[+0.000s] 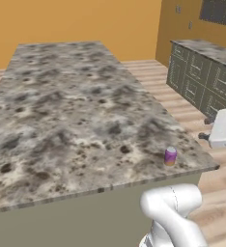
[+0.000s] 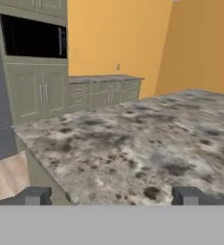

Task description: Pick the can, water bottle from the counter and place them in the open cabinet.

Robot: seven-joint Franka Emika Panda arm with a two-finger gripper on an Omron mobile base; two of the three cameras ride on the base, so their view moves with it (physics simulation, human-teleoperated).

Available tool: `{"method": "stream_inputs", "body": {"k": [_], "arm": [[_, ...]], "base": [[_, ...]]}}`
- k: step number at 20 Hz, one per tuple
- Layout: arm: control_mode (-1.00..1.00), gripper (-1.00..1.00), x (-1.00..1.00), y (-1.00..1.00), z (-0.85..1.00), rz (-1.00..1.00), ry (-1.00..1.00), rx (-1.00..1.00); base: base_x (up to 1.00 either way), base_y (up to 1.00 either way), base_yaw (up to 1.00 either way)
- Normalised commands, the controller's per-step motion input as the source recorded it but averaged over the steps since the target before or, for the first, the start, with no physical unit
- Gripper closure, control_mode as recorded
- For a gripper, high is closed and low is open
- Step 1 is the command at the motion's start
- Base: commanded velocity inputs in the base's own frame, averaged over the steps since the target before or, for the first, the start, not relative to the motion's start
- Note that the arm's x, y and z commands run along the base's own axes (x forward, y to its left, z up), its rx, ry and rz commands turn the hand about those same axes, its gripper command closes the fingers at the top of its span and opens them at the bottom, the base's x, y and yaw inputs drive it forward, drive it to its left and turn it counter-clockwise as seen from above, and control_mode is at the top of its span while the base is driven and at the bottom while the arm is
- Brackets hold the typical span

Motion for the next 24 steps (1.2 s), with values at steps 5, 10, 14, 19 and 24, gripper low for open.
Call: {"method": "stream_inputs", "body": {"k": [5, 10, 14, 19, 24], "arm": [[-1.0, -1.0, -0.09, -0.32, -0.41, 0.38, 0.01, 0.09], [-1.0, -1.0, -0.01, -0.11, -0.43, 0.35, 0.0, 0.06], [-1.0, -1.0, 0.01, 0.0, -0.4, 0.31, 0.0, 0.0], [-1.0, -1.0, 0.01, 0.0, -0.24, 0.22, -0.04, 0.0], [-1.0, -1.0, 0.11, 0.0, -0.31, 0.12, -0.03, 0.0]], "base": [[0.0, 0.0, 0.0], [0.0, 0.0, 0.0], [0.0, 0.0, 0.0], [0.0, 0.0, 0.0], [0.0, 0.0, 0.0]]}}
